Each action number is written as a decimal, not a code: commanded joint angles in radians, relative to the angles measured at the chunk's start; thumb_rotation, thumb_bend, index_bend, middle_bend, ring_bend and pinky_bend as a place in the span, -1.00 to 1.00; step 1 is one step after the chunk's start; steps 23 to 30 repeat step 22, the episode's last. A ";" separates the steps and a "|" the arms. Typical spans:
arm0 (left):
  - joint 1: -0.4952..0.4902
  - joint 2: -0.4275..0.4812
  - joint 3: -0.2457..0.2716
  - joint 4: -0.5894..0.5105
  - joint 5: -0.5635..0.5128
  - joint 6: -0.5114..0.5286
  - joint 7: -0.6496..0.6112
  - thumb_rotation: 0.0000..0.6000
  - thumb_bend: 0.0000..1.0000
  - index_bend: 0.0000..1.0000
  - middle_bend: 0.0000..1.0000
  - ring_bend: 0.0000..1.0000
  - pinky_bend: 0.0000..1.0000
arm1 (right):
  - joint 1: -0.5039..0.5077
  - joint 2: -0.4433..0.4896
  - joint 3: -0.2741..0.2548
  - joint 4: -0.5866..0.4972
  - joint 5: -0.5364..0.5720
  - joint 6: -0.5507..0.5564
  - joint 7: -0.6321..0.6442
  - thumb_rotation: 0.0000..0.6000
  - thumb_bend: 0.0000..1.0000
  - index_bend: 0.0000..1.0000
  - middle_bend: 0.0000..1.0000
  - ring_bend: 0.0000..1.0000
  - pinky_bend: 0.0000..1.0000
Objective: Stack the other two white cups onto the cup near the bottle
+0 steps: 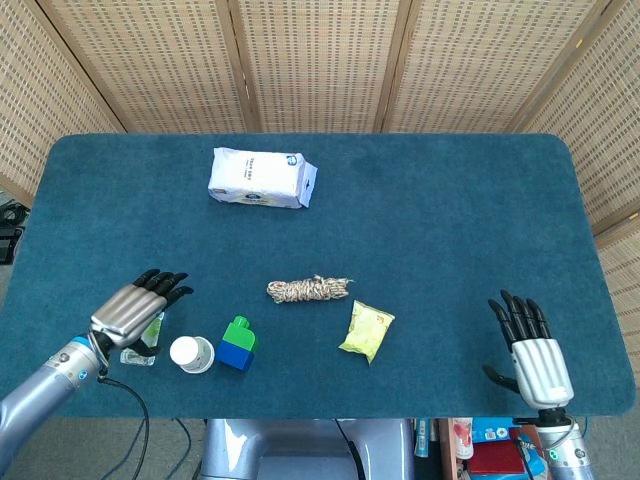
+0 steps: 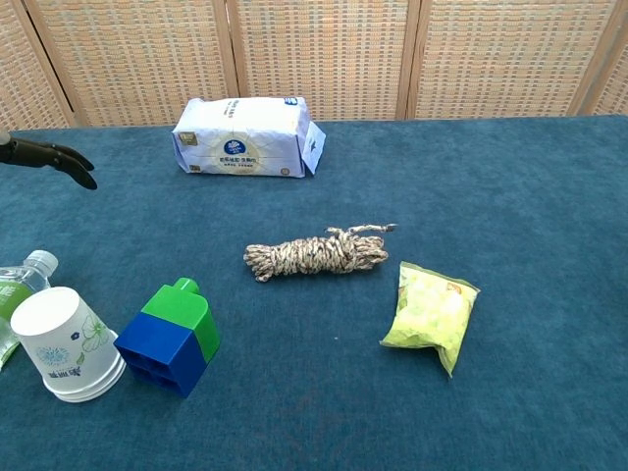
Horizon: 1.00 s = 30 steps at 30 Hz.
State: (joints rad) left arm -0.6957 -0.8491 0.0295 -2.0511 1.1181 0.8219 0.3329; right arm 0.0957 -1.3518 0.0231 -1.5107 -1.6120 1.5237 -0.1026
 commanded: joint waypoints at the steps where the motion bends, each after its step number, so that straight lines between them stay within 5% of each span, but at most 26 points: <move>1: 0.180 -0.159 0.024 0.090 0.216 0.313 0.009 1.00 -0.59 -0.80 -1.00 -1.00 -1.00 | 0.000 0.002 0.000 -0.001 0.001 -0.002 0.000 1.00 -1.00 -1.00 -1.00 -1.00 -1.00; 5: 0.318 -0.340 0.043 0.218 0.349 0.563 0.073 1.00 -0.59 -0.83 -1.00 -1.00 -1.00 | 0.002 0.003 -0.005 -0.004 -0.004 -0.007 -0.009 1.00 -1.00 -1.00 -1.00 -1.00 -1.00; 9: 0.400 -0.465 0.055 0.317 0.409 0.680 0.062 1.00 -0.59 -0.88 -1.00 -1.00 -1.00 | 0.002 0.004 -0.009 -0.008 -0.011 -0.007 -0.016 1.00 -1.00 -1.00 -1.00 -1.00 -1.00; 22: 0.488 -0.554 0.049 0.472 0.435 0.759 0.029 1.00 -0.59 -0.89 -1.00 -1.00 -1.00 | 0.004 0.007 -0.007 -0.014 -0.006 -0.012 -0.024 1.00 -1.00 -1.00 -1.00 -1.00 -1.00; 30: 0.488 -0.554 0.049 0.472 0.435 0.759 0.029 1.00 -0.59 -0.89 -1.00 -1.00 -1.00 | 0.004 0.007 -0.007 -0.014 -0.006 -0.012 -0.024 1.00 -1.00 -1.00 -1.00 -1.00 -1.00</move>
